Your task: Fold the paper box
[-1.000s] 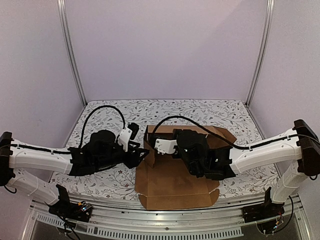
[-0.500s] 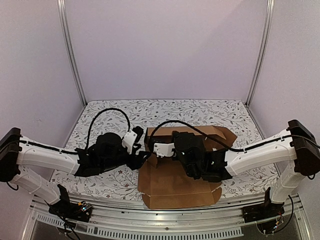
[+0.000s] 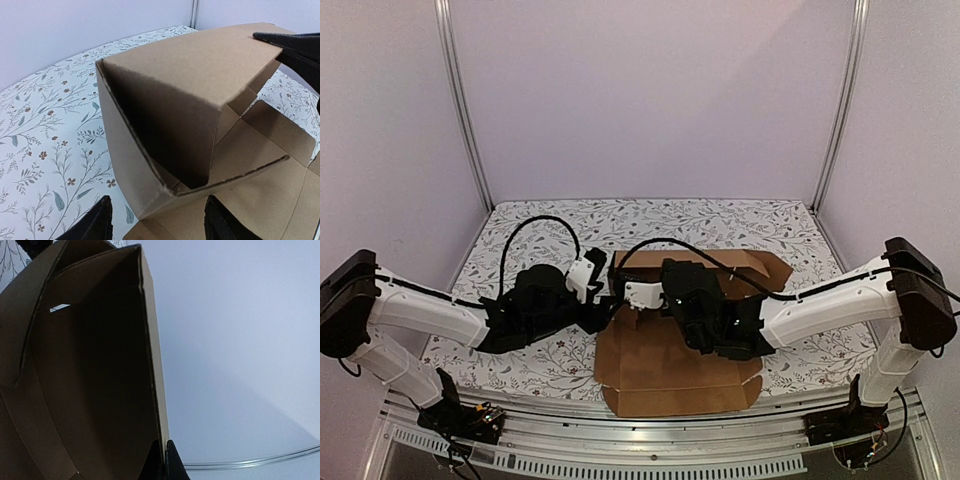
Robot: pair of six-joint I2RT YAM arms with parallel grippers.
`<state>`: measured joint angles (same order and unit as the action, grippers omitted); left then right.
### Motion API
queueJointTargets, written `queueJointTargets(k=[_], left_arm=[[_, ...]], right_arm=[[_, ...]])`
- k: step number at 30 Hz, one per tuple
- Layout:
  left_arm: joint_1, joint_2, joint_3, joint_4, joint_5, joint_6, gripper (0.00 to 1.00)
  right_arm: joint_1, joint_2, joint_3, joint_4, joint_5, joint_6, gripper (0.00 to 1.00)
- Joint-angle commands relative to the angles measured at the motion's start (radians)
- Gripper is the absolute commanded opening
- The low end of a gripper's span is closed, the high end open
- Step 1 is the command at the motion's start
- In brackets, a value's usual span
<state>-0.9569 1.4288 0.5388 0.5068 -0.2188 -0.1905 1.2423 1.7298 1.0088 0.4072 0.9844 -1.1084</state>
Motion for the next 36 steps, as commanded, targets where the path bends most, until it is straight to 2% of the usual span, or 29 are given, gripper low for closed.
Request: queueJointTargets(k=[1, 13, 24, 36], left_arm=[[0.022, 0.040, -0.013, 0.102, -0.012, -0.016, 0.61], [0.026, 0.124, 0.007, 0.174, -0.012, -0.039, 0.63], [0.026, 0.219, 0.064, 0.273, -0.185, -0.055, 0.63], [-0.020, 0.226, 0.102, 0.308, -0.366, -0.087, 0.62]], right_arm=[[-0.015, 0.040, 0.003, -0.004, -0.026, 0.007, 0.00], [-0.029, 0.077, -0.012, -0.013, -0.018, 0.015, 0.00], [-0.033, 0.048, -0.009, -0.063, -0.032, 0.070, 0.00], [-0.039, 0.028, 0.019, -0.106, -0.041, 0.123, 0.00]])
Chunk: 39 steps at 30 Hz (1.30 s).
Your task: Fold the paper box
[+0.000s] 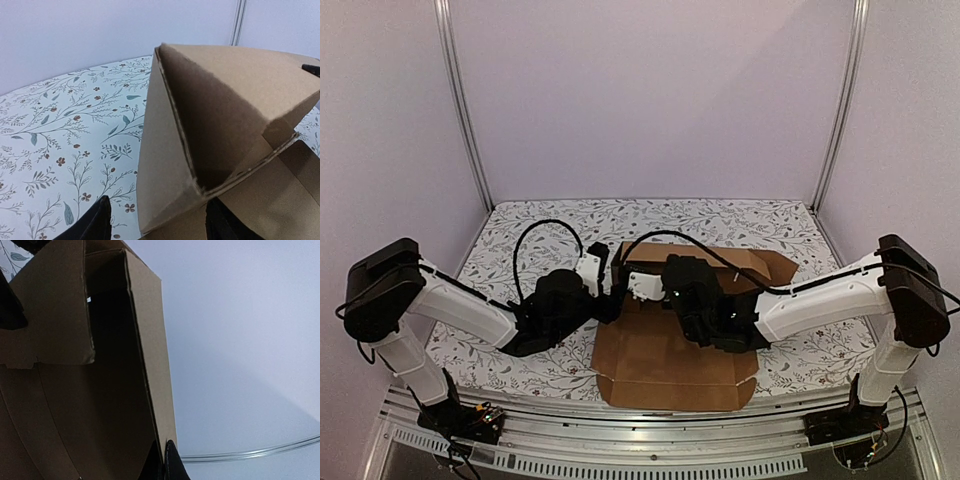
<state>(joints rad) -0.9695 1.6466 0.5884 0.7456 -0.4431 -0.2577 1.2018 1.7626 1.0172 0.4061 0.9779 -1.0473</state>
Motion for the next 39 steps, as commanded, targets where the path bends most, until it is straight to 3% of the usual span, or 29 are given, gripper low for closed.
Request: queueJointTargets(k=[1, 19, 24, 29, 39], left_arm=[[-0.014, 0.012, 0.060, 0.069, -0.146, -0.024, 0.62], [-0.045, 0.110, 0.155, 0.123, -0.104, 0.021, 0.62], [-0.023, 0.142, 0.151, 0.133, -0.028, 0.096, 0.63], [0.029, 0.150, 0.120, 0.152, 0.134, 0.102, 0.64], [0.072, 0.141, 0.083, 0.117, 0.190, 0.112, 0.64]], right_arm=[[0.002, -0.002, 0.018, -0.116, -0.036, 0.068, 0.00], [-0.021, 0.060, 0.088, -0.268, -0.098, 0.201, 0.00], [-0.033, 0.038, 0.078, -0.303, -0.143, 0.232, 0.00], [-0.037, 0.015, 0.059, -0.315, -0.185, 0.259, 0.00], [-0.039, -0.001, 0.052, -0.329, -0.213, 0.290, 0.00]])
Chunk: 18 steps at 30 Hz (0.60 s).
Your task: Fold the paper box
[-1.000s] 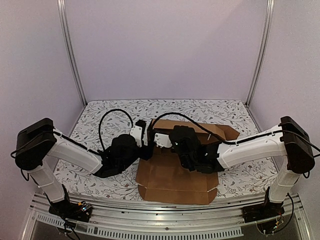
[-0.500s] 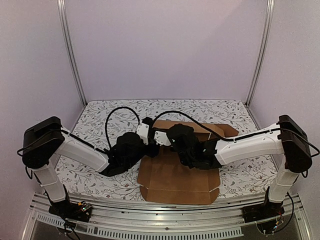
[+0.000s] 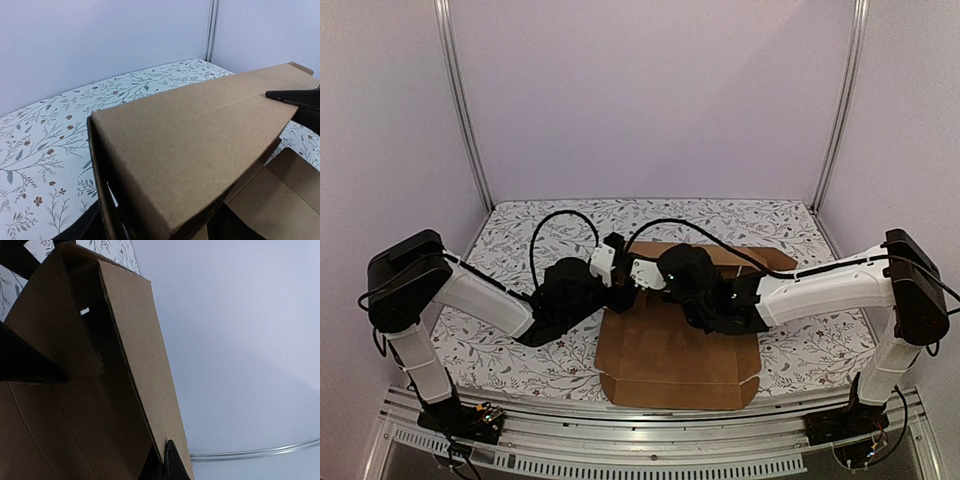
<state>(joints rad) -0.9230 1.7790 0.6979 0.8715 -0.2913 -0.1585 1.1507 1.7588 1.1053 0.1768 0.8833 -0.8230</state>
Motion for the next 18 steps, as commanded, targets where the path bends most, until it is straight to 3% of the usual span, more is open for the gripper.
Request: queueJointTargets(k=[1, 6, 11, 18], left_arm=[[0.028, 0.010, -0.027, -0.011, 0.048, 0.011, 0.64], [0.044, 0.029, -0.014, -0.013, 0.109, -0.002, 0.60], [0.049, 0.037, 0.009, -0.026, 0.131, -0.010, 0.40], [0.049, 0.048, 0.045, -0.028, 0.167, -0.046, 0.27]], right_arm=[[0.012, 0.002, -0.037, -0.100, -0.120, 0.068, 0.00], [0.014, -0.007, -0.041, -0.103, -0.126, 0.077, 0.00], [0.012, -0.014, -0.047, -0.106, -0.127, 0.089, 0.00], [0.013, -0.009, -0.026, -0.111, -0.120, 0.107, 0.00]])
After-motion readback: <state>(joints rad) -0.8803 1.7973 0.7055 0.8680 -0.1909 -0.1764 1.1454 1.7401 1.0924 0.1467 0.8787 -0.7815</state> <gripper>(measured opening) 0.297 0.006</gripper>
